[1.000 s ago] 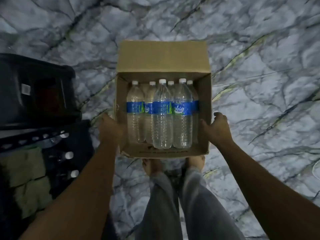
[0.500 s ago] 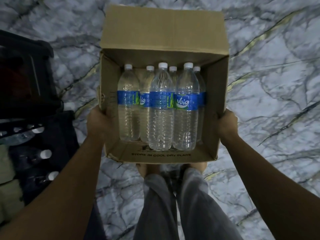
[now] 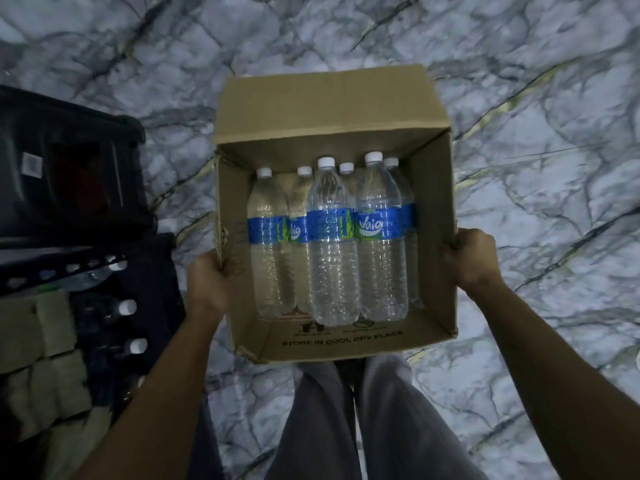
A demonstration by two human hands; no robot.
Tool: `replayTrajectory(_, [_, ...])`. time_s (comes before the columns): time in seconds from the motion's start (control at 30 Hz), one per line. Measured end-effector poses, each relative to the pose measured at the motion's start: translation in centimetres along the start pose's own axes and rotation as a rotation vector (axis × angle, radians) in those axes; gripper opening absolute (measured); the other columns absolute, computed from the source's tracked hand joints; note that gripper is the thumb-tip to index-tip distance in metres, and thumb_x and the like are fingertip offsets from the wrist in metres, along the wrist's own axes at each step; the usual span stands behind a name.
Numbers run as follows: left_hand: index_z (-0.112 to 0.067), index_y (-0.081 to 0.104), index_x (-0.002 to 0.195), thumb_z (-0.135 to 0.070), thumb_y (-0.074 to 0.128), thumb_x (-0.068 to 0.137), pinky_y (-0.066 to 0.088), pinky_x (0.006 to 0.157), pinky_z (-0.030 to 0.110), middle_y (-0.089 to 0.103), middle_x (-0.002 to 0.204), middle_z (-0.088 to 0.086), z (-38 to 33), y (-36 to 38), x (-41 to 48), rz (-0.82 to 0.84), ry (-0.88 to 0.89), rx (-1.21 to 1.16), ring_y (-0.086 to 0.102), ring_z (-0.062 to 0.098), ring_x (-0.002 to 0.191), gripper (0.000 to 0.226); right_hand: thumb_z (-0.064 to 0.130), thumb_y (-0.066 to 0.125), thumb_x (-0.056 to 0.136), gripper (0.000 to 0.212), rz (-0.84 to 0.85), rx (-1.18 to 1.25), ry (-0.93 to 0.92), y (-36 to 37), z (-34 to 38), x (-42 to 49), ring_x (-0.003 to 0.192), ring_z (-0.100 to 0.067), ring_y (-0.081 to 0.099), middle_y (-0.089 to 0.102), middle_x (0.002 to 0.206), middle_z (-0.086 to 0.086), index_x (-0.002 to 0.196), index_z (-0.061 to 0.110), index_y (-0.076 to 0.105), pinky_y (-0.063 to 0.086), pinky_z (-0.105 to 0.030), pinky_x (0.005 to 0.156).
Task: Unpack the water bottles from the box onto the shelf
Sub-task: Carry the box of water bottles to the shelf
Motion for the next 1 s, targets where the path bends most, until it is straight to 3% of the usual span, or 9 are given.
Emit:
replayTrajectory(0.1, [-0.008,0.058,0.074,0.008,0.056,0.093,0.042,0.052,0.022,0.056,0.066,-0.002,-1.5,-2.7,-4.0,-0.009,-0.067,-0.039,0.056,0.021,0.071,0.025,0.019,0.046,0.079,0.032,-0.011,-0.034,-0.077,-3.7,1.3,-2.6,0.048,-0.026,0.038,0.039,0.047,-0.007,0.050,0.005,0.041,0.025,-0.025,0.046])
replayTrajectory(0.23, [-0.004,0.058,0.064,-0.003,0.063,0.089,0.045,0.055,0.031,0.064,0.064,0.015,-3.3,-7.1,-8.5,-0.010,-0.071,-0.058,0.057,0.022,0.061,0.026,0.011,0.053,0.081,0.037,-0.043,-0.061,-0.120,-9.3,3.3,-6.7,0.041,-0.019,0.034,0.034,0.041,0.000,0.048,0.008,0.037,0.025,-0.022,0.044])
replayTrajectory(0.37, [0.006,0.067,0.077,-0.006,0.064,0.089,0.057,0.063,0.045,0.071,0.075,0.024,-5.5,-11.5,-11.8,-0.035,-0.014,-0.041,0.068,0.032,0.070,0.017,0.018,0.044,0.070,0.029,-0.112,-0.075,-0.210,-15.0,6.2,-11.2,0.040,-0.017,0.030,0.030,0.040,0.003,0.045,0.012,0.032,0.022,-0.023,0.044])
replayTrajectory(0.5, [0.002,0.073,0.093,-0.003,0.061,0.091,0.062,0.074,0.049,0.076,0.086,0.014,-8.0,-15.3,-14.2,-0.051,0.091,-0.085,0.072,0.030,0.082,0.013,0.018,0.043,0.065,0.027,-0.188,-0.052,-0.257,-19.0,8.4,-15.0,0.039,-0.015,0.029,0.031,0.039,-0.003,0.043,0.012,0.028,0.022,-0.022,0.045])
replayTrajectory(0.6, [0.006,0.071,0.096,-0.001,0.059,0.092,0.061,0.076,0.049,0.075,0.090,0.016,-9.7,-17.8,-15.8,-0.065,0.125,-0.091,0.072,0.033,0.085,0.014,0.013,0.051,0.074,0.033,-0.252,-0.060,-0.256,-21.1,9.3,-16.8,0.041,-0.023,0.032,0.041,0.044,-0.020,0.047,0.001,0.036,0.021,-0.024,0.045])
replayTrajectory(0.67, [0.005,0.071,0.096,-0.001,0.059,0.093,0.061,0.073,0.043,0.075,0.089,0.015,-11.0,-19.4,-17.1,-0.088,0.144,-0.087,0.071,0.031,0.082,0.014,0.005,0.056,0.078,0.037,-0.273,-0.065,-0.249,-22.3,9.7,-17.8,0.044,-0.030,0.040,0.041,0.045,-0.018,0.047,-0.001,0.037,0.023,-0.030,0.046])
replayTrajectory(0.8, [-0.005,0.072,0.094,-0.002,0.058,0.095,0.048,0.058,0.021,0.070,0.080,-0.001,-13.4,-23.2,-21.0,-0.113,0.173,-0.077,0.063,0.006,0.070,0.014,0.013,0.051,0.072,0.034,-0.329,-0.084,-0.287,-25.1,11.1,-21.3,0.042,-0.029,0.037,0.037,0.041,-0.015,0.045,0.001,0.034,0.020,-0.028,0.045])
replayTrajectory(0.87, [-0.005,0.073,0.096,0.000,0.058,0.094,0.052,0.062,0.023,0.071,0.081,-0.003,-14.2,-25.1,-23.2,-0.118,0.190,-0.107,0.065,0.006,0.073,0.016,0.011,0.054,0.074,0.034,-0.328,-0.090,-0.260,-26.2,11.4,-23.2,0.044,-0.035,0.043,0.043,0.044,-0.023,0.048,-0.007,0.041,0.022,-0.031,0.045])
replayTrajectory(1.0, [-0.013,0.075,0.095,0.001,0.060,0.094,0.057,0.071,0.031,0.073,0.081,-0.010,-15.5,-28.7,-27.0,-0.102,0.226,-0.134,0.069,0.007,0.080,0.020,-0.005,0.064,0.074,0.040,-0.327,-0.097,-0.249,-29.1,12.6,-26.8,0.039,-0.027,0.033,0.037,0.041,-0.017,0.046,0.001,0.035,0.023,-0.025,0.044])
Point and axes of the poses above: each hand's wrist, its own x-axis towards the middle knuckle, its own y-axis out of the palm, z = x × y, the point moved 2 cm from there along x, towards the middle knuckle
